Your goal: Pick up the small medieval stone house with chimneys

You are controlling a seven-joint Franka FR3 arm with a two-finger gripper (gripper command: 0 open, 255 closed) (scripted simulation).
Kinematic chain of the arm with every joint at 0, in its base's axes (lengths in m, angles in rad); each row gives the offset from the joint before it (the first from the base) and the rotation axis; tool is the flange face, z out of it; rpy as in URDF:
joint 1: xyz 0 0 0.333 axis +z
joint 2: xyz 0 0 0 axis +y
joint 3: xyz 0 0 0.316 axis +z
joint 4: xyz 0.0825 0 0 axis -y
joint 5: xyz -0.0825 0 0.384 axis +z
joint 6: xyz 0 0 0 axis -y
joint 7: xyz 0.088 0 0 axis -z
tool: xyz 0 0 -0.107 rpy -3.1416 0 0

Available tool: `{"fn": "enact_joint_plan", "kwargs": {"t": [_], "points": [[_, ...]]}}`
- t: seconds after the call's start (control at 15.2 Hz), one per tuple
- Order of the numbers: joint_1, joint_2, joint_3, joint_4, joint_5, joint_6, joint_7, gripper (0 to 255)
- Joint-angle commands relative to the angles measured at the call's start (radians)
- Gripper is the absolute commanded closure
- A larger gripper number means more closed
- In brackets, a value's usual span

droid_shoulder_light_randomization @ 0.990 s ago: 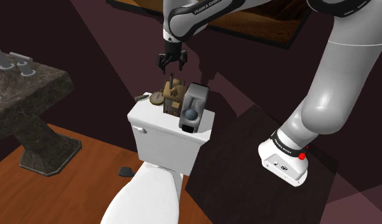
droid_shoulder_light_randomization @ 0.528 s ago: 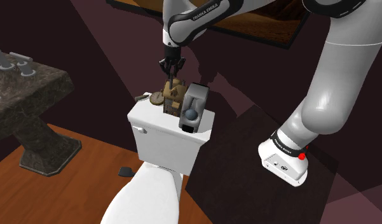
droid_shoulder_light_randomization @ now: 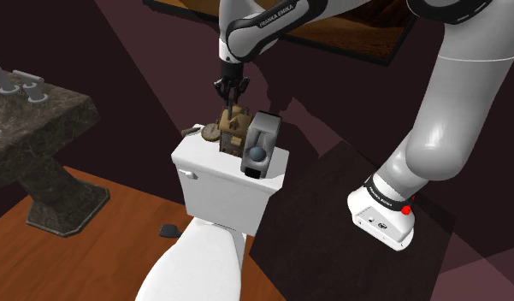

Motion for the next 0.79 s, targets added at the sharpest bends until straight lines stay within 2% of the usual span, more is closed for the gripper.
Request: {"fn": "enact_joint_plan", "kwargs": {"t": [0.0,0.73], "points": [[-0.001,-0.008,0.001,0.004,0.002,-0.012,-0.002,255],[-0.006,-0.079,0.008,0.06,0.023,-0.138,-0.018,255]]}}
